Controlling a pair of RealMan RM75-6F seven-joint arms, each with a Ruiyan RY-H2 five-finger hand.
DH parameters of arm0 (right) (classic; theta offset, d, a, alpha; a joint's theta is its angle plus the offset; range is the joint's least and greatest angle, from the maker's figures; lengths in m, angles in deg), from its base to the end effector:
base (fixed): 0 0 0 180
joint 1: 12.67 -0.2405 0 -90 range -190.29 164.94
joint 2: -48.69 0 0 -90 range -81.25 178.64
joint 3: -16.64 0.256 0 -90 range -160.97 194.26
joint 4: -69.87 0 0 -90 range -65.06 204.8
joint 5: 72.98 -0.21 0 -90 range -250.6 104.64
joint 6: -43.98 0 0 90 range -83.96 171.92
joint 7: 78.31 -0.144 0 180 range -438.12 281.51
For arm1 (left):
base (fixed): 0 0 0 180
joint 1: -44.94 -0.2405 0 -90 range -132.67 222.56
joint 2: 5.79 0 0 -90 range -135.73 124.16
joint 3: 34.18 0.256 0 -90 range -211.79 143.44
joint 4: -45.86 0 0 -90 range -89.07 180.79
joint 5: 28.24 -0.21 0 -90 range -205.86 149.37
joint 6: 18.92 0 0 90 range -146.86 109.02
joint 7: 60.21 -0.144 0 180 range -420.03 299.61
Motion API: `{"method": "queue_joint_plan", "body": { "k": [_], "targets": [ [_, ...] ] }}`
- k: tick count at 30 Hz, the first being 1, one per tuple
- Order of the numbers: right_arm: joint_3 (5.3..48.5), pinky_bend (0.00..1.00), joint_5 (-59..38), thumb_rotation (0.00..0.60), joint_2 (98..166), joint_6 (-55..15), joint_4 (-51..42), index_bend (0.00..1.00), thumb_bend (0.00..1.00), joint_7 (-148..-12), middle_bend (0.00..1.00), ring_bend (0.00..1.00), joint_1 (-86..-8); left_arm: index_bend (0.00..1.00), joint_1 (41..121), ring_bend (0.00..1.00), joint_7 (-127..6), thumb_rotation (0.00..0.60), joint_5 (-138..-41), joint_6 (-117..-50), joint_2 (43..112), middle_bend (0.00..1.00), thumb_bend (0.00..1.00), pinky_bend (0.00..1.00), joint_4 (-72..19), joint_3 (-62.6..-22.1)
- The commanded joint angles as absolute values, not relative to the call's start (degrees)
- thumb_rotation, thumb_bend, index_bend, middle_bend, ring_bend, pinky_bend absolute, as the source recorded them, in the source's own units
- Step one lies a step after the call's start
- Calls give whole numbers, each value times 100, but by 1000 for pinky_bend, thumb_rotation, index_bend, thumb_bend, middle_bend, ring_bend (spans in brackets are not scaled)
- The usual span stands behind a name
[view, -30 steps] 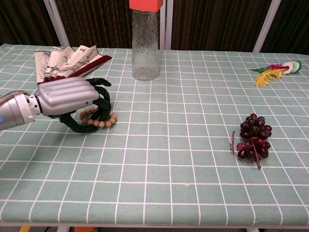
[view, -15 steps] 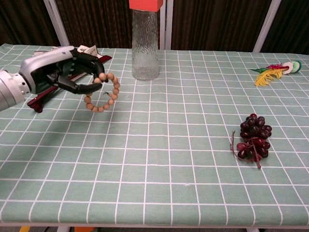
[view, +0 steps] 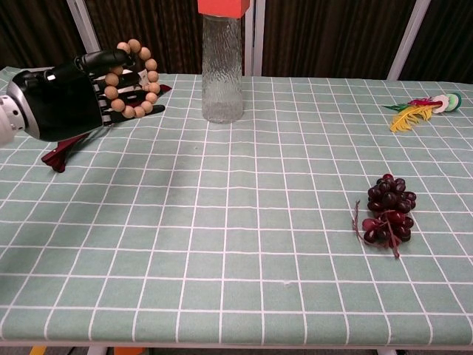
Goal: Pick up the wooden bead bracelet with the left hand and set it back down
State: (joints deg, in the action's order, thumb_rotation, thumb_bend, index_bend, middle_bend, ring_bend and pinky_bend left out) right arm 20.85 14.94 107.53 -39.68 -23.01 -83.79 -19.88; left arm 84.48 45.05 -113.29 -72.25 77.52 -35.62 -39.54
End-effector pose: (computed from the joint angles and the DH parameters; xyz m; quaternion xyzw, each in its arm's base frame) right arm -0.3024 -0.1987 0.1860 0.6088 -0.3716 0.4116 0.5673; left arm -0.1720 0.3259 -0.0008 0.2000 0.8371 0.4982 0.1053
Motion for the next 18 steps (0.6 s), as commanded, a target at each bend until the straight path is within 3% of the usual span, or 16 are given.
{"method": "queue_joint_plan", "body": {
  "k": [1,8,18],
  "targets": [
    [2053,0,1505,600,10718,-3884,-2323,0,36,-8415,0,0,-2014,588,8415,306,4624,586,-11323,-7201,7718,646,420,126,-3637,-3988],
    [2020,0,1532,600,10693,-3776,-2324,0,42,-8516,0,0,-2063,587,8357,306,4596,454,-11136,-7153,7714,646,339,126,-3712,-4078],
    [1954,0,1646,600,10733,-3719,-2228,0,42,-8482,3,0,-2106,594,8240,306,3216,407,-10669,-7203,7910,658,259,126,-3594,-4250]
  ]
}}
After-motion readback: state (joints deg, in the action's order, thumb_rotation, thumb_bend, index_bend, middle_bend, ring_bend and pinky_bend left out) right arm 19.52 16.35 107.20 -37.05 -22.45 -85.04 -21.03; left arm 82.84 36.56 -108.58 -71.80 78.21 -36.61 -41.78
